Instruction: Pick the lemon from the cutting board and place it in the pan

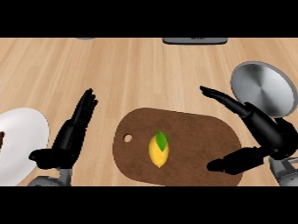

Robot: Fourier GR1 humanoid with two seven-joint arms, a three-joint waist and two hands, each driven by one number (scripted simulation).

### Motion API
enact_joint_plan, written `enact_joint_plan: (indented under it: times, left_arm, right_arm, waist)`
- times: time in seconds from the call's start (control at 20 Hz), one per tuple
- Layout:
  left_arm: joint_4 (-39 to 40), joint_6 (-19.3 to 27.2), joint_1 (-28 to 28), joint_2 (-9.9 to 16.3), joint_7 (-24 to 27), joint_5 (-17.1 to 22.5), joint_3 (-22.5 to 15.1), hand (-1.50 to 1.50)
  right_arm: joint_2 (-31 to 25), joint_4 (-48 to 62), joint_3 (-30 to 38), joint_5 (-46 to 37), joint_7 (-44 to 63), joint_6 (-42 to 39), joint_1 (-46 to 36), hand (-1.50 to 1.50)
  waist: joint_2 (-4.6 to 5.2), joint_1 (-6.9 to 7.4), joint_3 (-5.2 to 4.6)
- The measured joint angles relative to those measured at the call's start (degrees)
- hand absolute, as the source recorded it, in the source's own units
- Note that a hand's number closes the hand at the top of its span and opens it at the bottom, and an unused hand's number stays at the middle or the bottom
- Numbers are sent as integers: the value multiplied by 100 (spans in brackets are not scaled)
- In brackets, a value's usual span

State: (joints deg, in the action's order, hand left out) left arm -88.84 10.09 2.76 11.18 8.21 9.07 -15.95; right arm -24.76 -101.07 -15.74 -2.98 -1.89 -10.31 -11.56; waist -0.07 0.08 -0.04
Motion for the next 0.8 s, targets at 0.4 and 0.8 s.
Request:
enact_joint_plan:
  times: [0.4,0.8]
  left_arm:
    - [-104,-61,84,-4,-160,-57,32,0]
    - [8,-144,99,-59,-95,-82,103,0]
  right_arm:
    - [23,73,-919,-877,1500,-636,-932,-150]
    - [523,820,-2072,-1999,2266,-1158,-1566,-150]
  waist:
    - [4,71,-4]
    - [10,71,-1]
